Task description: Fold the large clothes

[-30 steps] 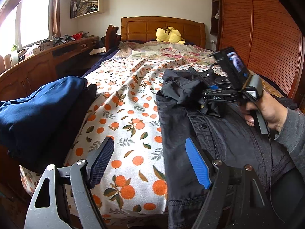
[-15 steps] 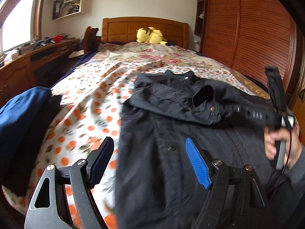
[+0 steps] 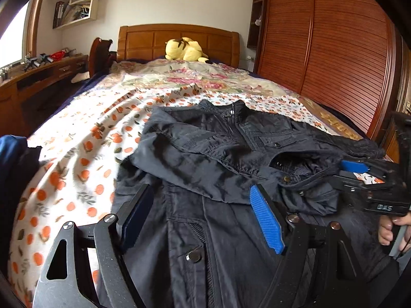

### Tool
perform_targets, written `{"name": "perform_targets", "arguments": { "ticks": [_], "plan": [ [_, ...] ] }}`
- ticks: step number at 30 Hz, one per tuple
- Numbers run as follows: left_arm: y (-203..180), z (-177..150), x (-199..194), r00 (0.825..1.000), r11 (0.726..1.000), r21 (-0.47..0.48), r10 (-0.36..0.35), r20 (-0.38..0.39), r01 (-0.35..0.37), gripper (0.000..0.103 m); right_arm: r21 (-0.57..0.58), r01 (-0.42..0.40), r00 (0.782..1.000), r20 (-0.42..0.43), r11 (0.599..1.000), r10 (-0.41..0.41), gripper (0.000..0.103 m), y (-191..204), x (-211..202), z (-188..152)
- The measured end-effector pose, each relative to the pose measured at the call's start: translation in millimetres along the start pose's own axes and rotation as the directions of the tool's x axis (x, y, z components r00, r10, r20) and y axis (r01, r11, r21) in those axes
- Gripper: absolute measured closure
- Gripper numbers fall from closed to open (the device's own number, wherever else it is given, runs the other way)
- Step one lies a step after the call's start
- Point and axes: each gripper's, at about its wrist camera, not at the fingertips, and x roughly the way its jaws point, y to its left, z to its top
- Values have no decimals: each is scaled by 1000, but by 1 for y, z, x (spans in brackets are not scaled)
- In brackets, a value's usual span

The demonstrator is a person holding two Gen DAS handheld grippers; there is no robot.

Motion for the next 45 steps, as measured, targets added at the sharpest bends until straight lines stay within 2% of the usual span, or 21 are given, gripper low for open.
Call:
{"name": "perform_targets", "arguments": {
  "ticks": [8, 14, 16, 18, 21, 25, 28, 30, 36, 41, 45],
  "plan": [
    [-6, -10, 19, 1000, 1000, 28, -8, -21, 9, 25, -4, -35, 999, -14, 999, 35, 42, -4, 13, 4],
    [-10, -16, 18, 1000, 999, 50, -10, -8, 10, 25, -62, -30, 999, -23, 998, 29, 42, 4, 19, 2],
    [-12, -17, 18, 1000, 998, 62, -12, -4, 12, 25, -87, -43, 999, -30, 995, 40, 52, 6, 19, 1],
    [-12, -18, 19, 1000, 998, 64, -14, -6, 14, 25, -106, -45, 998, -42, 993, 41, 71, 7, 20, 1],
    [-11, -19, 21, 1000, 998, 60, -11, -12, 11, 25, -114, -33, 998, -48, 993, 28, 79, 4, 20, 0],
    [-11, -21, 21, 1000, 998, 62, -3, -11, 3, 25, -88, -8, 999, -38, 996, 4, 80, -6, 11, 0],
    [-12, -22, 23, 1000, 998, 68, 17, -9, -16, 25, -101, 55, 998, -22, 993, -58, 79, -8, 3, -2],
    [-14, -23, 24, 1000, 997, 76, 28, -12, -27, 25, -115, 84, 996, -23, 990, -88, 72, -12, -1, -5],
    [-16, -24, 24, 999, 996, 82, 34, -11, -33, 25, -74, 156, 986, -53, 985, -160, 68, -33, -11, -15],
    [-15, -23, 23, 999, 996, 81, 30, -12, -29, 25, 3, 174, 985, -2, 985, -174, 55, -46, -37, -16],
    [-18, -22, 24, 998, 994, 98, 53, -19, -50, 25, 15, 139, 990, 8, 990, -139, 55, -44, -40, -20]
  ]
}}
